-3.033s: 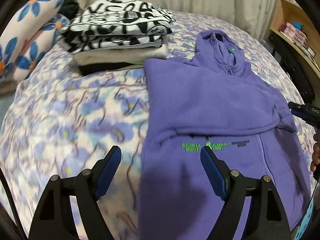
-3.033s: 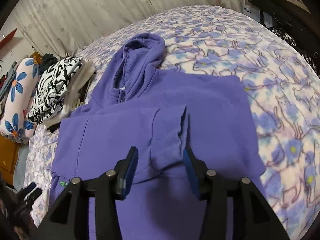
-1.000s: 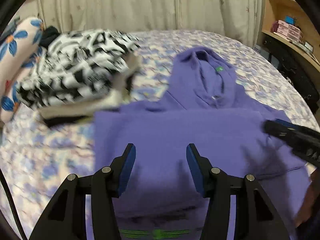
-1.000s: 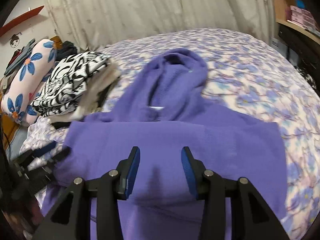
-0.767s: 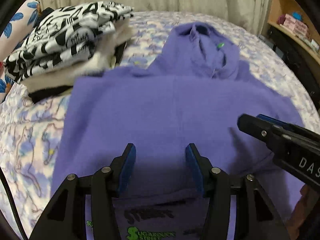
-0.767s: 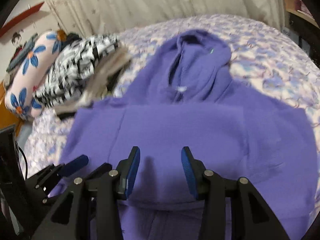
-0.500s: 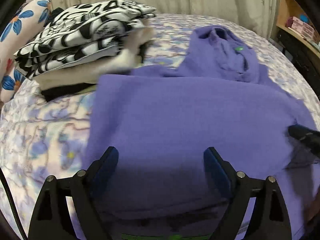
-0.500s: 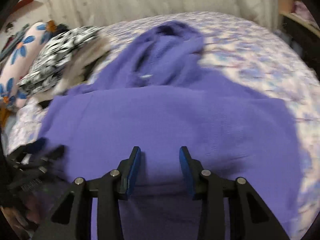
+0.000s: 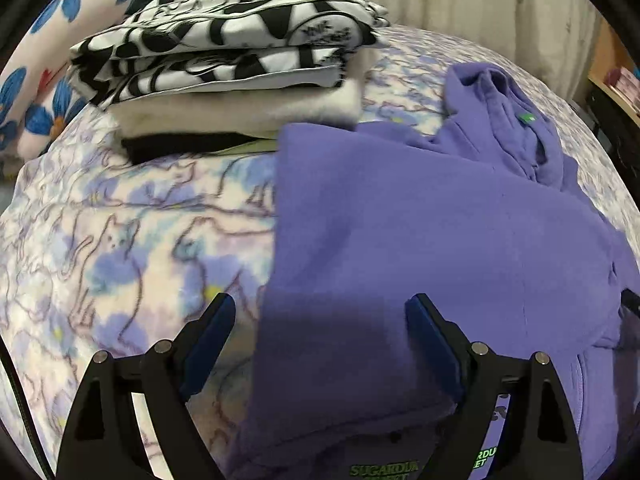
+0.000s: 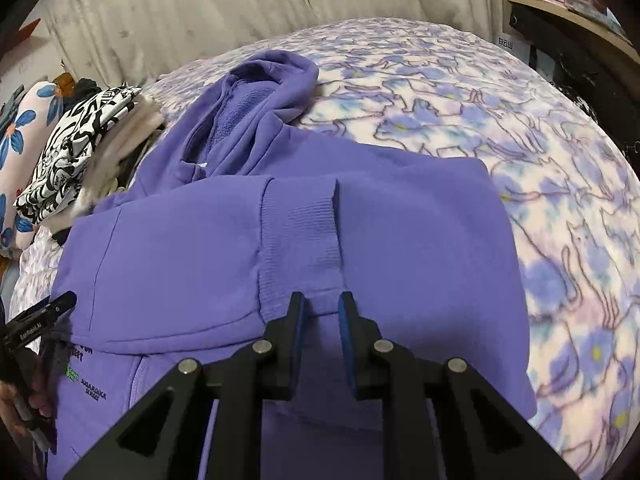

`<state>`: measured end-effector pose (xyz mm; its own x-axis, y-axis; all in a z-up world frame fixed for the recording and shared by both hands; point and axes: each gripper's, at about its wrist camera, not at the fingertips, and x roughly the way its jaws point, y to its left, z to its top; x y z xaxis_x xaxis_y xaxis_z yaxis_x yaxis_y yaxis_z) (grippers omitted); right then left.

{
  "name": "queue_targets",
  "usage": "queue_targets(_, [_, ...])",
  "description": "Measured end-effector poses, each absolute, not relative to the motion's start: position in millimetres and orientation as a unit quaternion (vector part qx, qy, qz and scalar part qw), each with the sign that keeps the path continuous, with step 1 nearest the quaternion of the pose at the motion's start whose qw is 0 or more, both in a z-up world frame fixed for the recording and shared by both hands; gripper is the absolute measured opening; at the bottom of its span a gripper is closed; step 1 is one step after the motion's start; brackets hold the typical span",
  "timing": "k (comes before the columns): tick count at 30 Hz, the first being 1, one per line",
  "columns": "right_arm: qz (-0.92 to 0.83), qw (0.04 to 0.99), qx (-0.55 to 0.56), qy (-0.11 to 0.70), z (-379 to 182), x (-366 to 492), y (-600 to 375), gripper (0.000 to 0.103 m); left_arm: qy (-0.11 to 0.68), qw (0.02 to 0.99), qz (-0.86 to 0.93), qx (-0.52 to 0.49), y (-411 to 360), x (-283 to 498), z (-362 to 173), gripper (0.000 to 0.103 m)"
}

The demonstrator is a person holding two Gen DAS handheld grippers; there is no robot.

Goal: Fold large clothes

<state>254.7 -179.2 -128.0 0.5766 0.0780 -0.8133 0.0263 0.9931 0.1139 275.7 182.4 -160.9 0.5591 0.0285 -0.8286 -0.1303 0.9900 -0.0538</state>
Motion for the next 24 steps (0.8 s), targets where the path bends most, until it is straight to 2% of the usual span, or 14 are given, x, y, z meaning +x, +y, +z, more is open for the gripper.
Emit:
queue_targets(10, [0.031, 0.889, 0.075, 0.451, -102, 237, -167, 0.017, 0.454, 0.889, 0.042, -0.036, 183, 251, -133, 0.087])
queue_targets(12, [0.034, 0.889, 0.075, 0.45, -96, 232, -165, 0.02, 0.453, 0.89, 0.036, -0.038, 184, 243, -125, 0.087])
queue_targets(16, [0.039, 0.893, 0.079, 0.442, -81, 217, -162, 0.035, 0.448, 0.893, 0.029, -0.035, 184, 226, -109, 0.087])
queue_targets(24, [0.042, 0.896, 0.083, 0.435, -57, 184, -163, 0.037, 0.44, 0.897, 0.027, -0.02, 181, 184, -85, 0.087])
